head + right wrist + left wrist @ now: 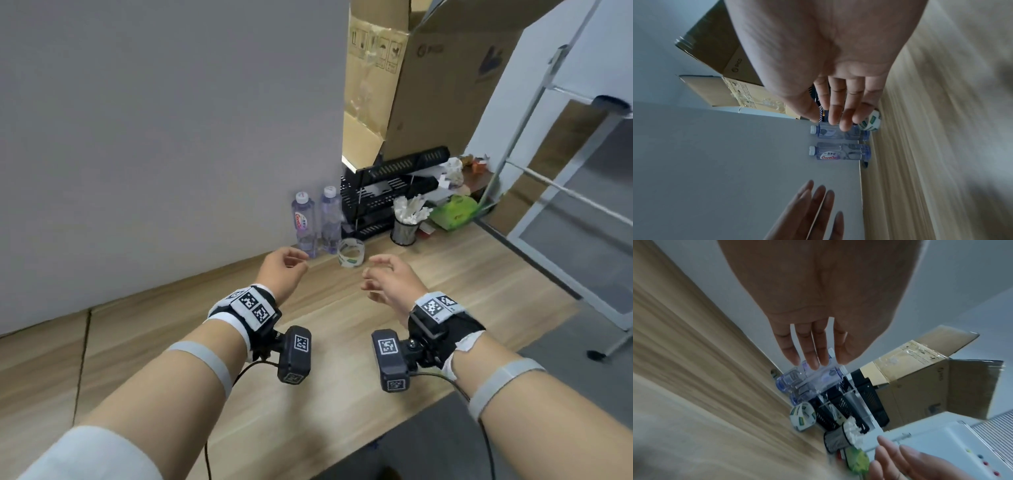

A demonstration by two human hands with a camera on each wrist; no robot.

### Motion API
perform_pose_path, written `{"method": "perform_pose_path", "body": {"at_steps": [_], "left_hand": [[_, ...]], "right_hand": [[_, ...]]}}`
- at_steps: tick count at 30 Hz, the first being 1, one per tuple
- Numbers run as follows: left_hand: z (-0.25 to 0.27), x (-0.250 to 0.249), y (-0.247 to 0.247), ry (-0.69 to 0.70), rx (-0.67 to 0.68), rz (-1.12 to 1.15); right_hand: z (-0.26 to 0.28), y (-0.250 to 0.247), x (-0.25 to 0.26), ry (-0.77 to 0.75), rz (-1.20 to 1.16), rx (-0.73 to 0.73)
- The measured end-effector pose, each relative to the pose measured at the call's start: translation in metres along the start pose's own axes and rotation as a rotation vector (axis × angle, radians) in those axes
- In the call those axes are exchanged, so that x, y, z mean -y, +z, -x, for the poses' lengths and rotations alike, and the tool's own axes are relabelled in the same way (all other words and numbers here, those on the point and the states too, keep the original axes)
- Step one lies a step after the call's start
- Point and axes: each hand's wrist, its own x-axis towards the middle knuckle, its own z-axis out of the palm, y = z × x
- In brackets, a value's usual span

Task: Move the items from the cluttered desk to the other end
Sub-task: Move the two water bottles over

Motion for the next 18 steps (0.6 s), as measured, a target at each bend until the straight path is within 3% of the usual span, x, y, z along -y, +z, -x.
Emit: {"method": "perform_pose_path", "body": {"at_steps": [7,13,18], "left_hand": [[-0.037,-0.009,-0.004,-0.077,-0.178,0.146],[-0.083,-0.016,0.004,-0.092,-0.178,0.291],[-0.122,-0.018,0.007,-0.109,-0.257,0.39]], "right_hand": [[-0.072,0.008,0.028,-0.035,0.071,0.106],[-0.107,0.018,0.047,-0.036,0.09,0.089],[-0.145,0.027,0.06,-0.089,0.148,0.115]]}}
